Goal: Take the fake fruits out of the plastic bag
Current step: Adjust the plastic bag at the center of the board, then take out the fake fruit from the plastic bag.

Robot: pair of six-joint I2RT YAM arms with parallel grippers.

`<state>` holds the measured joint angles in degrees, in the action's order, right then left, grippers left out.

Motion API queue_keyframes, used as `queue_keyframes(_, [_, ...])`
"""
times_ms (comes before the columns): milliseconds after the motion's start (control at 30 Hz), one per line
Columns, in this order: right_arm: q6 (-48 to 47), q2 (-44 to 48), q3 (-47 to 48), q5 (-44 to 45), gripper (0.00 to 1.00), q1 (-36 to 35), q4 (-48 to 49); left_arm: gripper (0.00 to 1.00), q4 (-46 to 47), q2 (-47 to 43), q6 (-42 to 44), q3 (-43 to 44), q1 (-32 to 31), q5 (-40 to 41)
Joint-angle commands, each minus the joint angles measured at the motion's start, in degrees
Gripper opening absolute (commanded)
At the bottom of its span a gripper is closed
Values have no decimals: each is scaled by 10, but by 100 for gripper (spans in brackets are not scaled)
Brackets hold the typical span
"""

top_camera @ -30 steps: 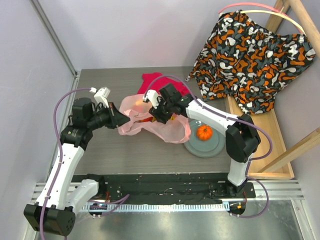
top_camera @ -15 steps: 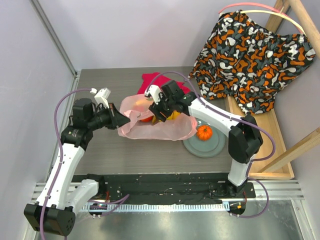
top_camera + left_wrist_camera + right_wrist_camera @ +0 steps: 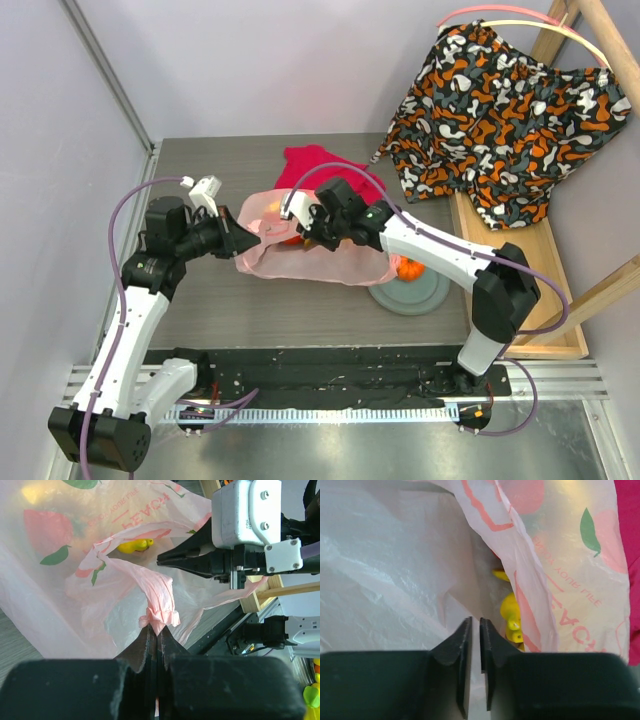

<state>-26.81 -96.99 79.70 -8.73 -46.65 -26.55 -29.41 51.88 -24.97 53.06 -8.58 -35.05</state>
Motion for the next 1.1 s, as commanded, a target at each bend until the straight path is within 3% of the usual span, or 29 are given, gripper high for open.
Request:
queue_keyframes(0, [-21, 22, 8, -23, 8, -4, -4, 0, 15, -9, 9, -4, 5, -5])
queue_keyframes(67, [-25, 14, 2, 6, 1, -5, 5, 0, 16, -8, 8, -4, 6, -5])
queue_keyframes(333, [-52, -24, 4, 57, 1, 1, 21, 0, 19, -8, 9, -5, 6, -5])
queue_keyframes(633, [-22, -73, 40, 62, 1, 55, 18, 0, 24, -6, 10, -9, 7, -6])
queue_keyframes(667, [-18, -80, 45, 62, 4, 59, 18, 0, 24, -7, 9, -9, 7, -6])
queue_keyframes(700, [-11, -82, 52, 62, 24, 62, 18, 0, 25, -7, 9, -10, 8, -7])
queue_keyframes(800, [-4, -91, 59, 52, 59, 65, 15, 0, 24, -8, 9, -13, 7, -7])
queue_keyframes(1067, [2, -105, 39, 36, 65, 67, 12, 0, 28, -10, 9, -19, 7, -4])
